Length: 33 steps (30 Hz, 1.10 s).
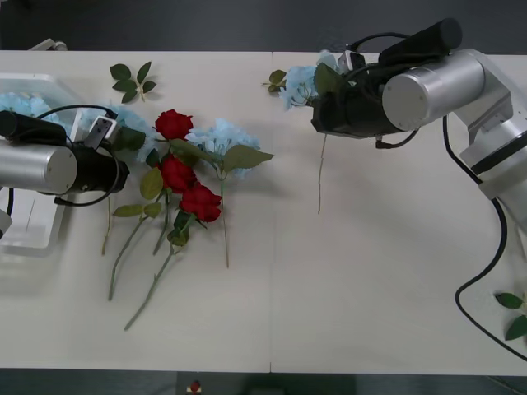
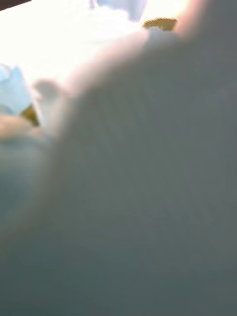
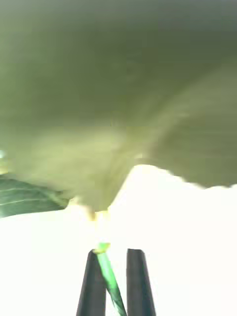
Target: Put the red flowers into the right box and the blue flowers into the left box
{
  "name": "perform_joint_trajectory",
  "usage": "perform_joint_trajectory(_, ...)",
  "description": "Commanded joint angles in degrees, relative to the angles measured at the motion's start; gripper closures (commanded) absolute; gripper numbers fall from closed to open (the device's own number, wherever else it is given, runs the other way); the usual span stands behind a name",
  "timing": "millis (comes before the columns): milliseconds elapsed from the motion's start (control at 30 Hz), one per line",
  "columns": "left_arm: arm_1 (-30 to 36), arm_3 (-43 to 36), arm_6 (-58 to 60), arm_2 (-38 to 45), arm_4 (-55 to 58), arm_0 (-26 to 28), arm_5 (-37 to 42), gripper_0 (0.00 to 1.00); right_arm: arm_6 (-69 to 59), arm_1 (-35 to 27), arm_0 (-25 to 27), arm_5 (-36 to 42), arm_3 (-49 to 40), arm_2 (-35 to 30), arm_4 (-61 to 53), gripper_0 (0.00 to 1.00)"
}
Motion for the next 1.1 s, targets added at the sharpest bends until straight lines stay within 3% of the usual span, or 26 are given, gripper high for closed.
perform_joint_trajectory(33, 1.7, -3.8, -2.9, 1.4, 1.1, -0.6, 0.7, 1.0, 8.9, -3.6, 2.6, -0.4, -7.9, -3.3, -4.7, 1.0)
perform_joint_trajectory(367, 3.7, -11.2, -2.9, 14.1, 10.9, -0.6, 17.2, 1.0, 33.9, -6.9, 12.2, 1.4, -19.1, -14.8, -23.8, 1.0)
perform_joint_trajectory(633, 8.3, -12.5, -4.1, 24.1, 17.0, -0.6, 27.1, 1.0, 52.1, -6.8, 16.4, 5.6, -22.7, -21.8, -36.6, 1.0)
perform_joint_trajectory(933, 14.9, -12.9, -10.1, 30.3, 17.7, 0.3, 29.1, 1.0, 67.3, -6.1, 19.0, 5.8, -22.8, -23.4, -49.3, 1.0)
perform_joint_trajectory(1100, 18.6, -12.8, -10.7, 33.8, 18.8, 5.2, 28.0, 1.0, 74.7, -4.8, 20.9, 5.8, -22.8, -23.4, -55.8, 1.0)
